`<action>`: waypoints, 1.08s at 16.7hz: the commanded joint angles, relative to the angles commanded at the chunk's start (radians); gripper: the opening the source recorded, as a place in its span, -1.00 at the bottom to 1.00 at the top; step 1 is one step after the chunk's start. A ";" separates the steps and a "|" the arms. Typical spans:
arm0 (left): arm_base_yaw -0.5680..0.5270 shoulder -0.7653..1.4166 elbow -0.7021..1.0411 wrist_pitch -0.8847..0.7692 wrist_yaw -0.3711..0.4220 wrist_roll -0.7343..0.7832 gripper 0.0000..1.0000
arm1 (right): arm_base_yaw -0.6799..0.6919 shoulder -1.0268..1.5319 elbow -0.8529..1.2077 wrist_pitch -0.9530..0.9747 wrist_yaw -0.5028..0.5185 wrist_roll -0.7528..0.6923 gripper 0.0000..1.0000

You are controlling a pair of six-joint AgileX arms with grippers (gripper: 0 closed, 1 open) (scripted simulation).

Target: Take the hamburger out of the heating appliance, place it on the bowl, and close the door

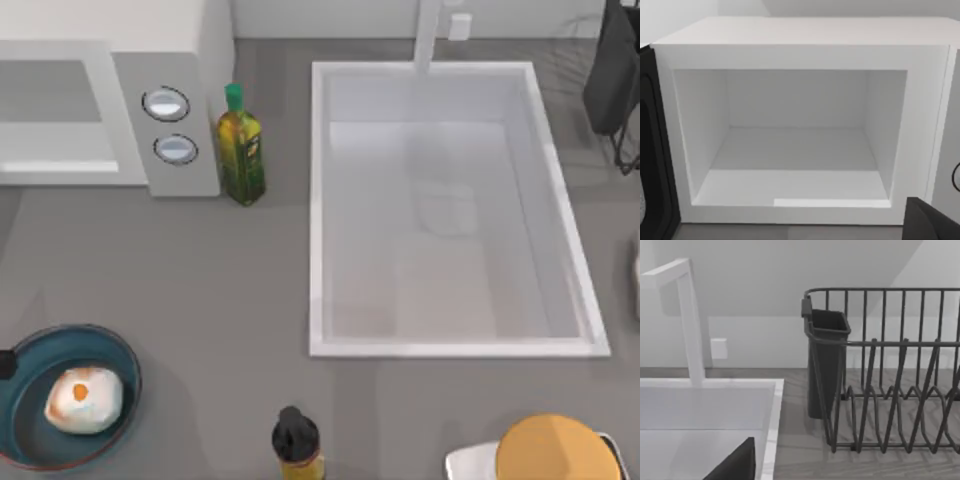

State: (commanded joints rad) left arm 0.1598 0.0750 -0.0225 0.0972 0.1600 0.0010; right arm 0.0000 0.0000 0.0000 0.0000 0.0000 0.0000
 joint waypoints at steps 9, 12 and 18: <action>0.113 0.048 -0.010 0.064 0.113 0.002 -1.00 | 0.000 0.000 0.000 0.000 0.000 0.000 1.00; 0.123 0.028 0.028 0.003 0.122 0.001 -1.00 | 0.000 0.000 0.000 0.000 0.000 0.000 1.00; 0.127 0.010 0.063 -0.052 0.129 0.001 -1.00 | 0.000 0.000 0.000 0.000 0.000 0.000 1.00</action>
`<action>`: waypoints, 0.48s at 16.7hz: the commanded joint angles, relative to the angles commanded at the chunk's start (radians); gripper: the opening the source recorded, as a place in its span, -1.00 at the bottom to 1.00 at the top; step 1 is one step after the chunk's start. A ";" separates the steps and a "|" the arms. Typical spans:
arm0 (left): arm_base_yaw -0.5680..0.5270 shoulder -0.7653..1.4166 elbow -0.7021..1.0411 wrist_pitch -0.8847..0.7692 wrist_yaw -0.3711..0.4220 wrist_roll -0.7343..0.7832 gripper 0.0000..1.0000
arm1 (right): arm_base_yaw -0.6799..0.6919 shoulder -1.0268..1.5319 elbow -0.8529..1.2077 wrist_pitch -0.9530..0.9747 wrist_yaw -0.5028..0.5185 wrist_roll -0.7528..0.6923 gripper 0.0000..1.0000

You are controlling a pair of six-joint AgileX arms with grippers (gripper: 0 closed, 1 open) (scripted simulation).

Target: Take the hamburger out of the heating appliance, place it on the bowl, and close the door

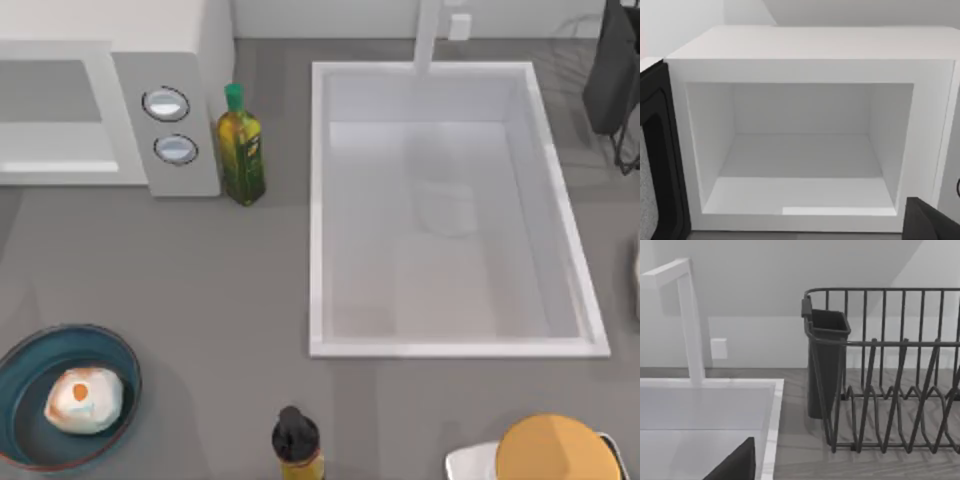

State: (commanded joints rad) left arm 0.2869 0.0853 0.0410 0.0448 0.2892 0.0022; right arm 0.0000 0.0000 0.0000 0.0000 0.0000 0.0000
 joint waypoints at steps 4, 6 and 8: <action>-0.003 -0.061 0.012 -0.071 -0.003 -0.001 -1.00 | 0.000 0.000 0.000 0.000 0.000 0.000 1.00; -0.011 -0.116 0.021 -0.142 -0.011 -0.002 -1.00 | 0.000 0.000 0.000 0.000 0.000 0.000 1.00; -0.021 -0.160 0.028 -0.188 -0.021 -0.003 -1.00 | 0.000 0.000 0.000 0.000 0.000 0.000 1.00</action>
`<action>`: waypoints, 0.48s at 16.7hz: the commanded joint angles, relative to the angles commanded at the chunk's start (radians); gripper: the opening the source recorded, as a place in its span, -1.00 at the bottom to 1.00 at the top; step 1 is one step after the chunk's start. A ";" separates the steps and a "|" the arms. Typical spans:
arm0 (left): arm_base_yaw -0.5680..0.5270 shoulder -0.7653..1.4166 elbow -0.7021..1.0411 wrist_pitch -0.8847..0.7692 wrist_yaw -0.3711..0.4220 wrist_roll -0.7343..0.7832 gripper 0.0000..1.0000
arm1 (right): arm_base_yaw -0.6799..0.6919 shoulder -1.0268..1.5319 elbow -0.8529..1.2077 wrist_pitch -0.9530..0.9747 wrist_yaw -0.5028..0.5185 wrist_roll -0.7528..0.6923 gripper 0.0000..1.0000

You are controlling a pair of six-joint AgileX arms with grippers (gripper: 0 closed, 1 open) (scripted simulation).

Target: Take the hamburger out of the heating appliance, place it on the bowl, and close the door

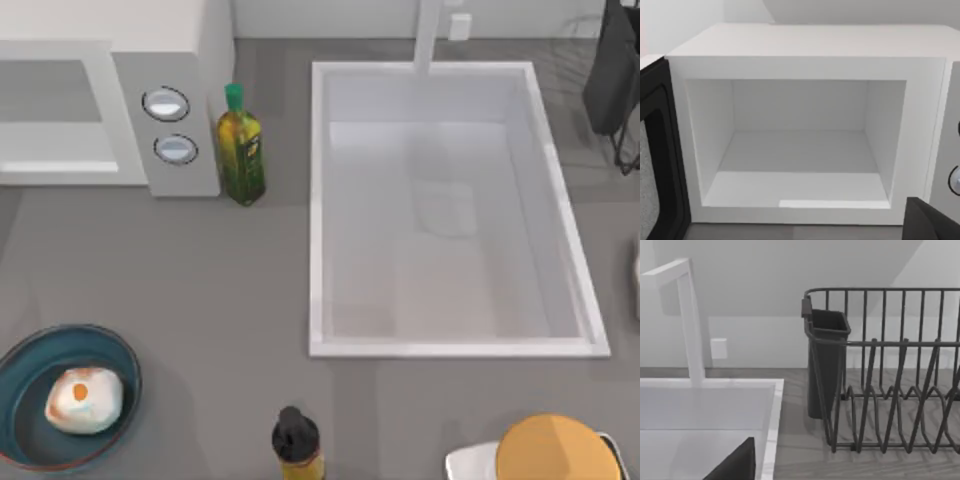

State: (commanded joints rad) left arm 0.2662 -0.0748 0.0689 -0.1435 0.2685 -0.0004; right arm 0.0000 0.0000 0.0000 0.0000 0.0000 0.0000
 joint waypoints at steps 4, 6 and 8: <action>0.000 -0.004 -0.002 -0.005 -0.002 0.000 -1.00 | 0.000 0.000 0.000 0.000 0.000 0.000 1.00; 0.010 0.006 0.008 -0.009 0.001 0.008 -1.00 | 0.000 0.000 0.000 0.000 0.000 0.000 1.00; 0.052 0.057 0.058 -0.031 0.018 0.048 -1.00 | 0.000 0.000 0.000 0.000 0.000 0.000 1.00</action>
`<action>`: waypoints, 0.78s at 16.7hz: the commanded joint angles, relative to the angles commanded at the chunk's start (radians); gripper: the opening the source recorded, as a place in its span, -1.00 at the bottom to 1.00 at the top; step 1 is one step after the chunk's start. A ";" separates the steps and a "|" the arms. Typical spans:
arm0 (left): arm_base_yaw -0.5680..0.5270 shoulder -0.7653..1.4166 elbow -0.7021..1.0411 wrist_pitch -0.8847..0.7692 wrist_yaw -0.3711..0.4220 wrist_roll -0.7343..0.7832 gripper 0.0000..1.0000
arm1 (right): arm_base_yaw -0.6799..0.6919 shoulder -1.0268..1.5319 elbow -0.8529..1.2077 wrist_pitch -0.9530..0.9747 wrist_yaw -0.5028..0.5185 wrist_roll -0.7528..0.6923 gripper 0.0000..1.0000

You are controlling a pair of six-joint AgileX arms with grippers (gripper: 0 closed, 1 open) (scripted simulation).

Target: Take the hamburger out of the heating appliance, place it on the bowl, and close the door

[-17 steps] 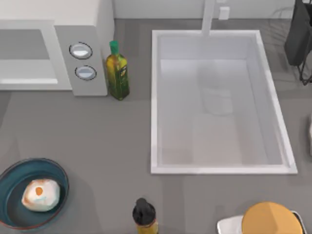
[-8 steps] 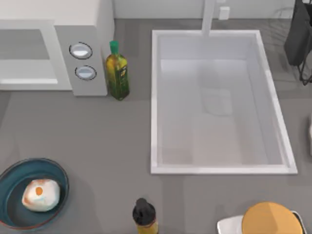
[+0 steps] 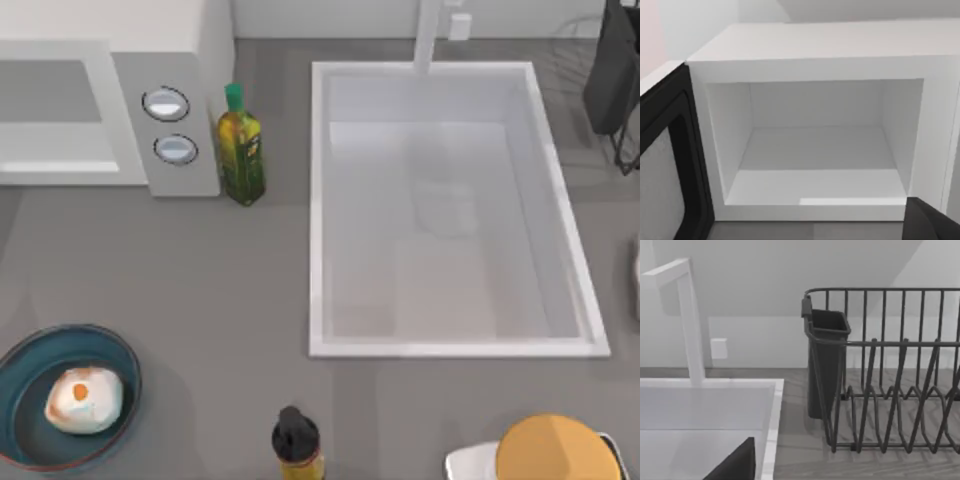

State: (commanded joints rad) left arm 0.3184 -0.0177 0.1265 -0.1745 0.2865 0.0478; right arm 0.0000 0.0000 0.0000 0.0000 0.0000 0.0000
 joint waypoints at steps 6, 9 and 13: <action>0.240 0.379 0.304 -0.145 0.105 0.245 -1.00 | 0.000 0.000 0.000 0.000 0.000 0.000 1.00; 0.376 0.661 0.507 -0.237 0.169 0.396 -1.00 | 0.000 0.000 0.000 0.000 0.000 0.000 1.00; 0.542 1.083 0.793 -0.364 0.253 0.592 -1.00 | 0.000 0.000 0.000 0.000 0.000 0.000 1.00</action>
State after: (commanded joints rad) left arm 0.8608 1.0657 0.9193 -0.5387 0.5398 0.6395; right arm 0.0000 0.0000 0.0000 0.0000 0.0000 0.0000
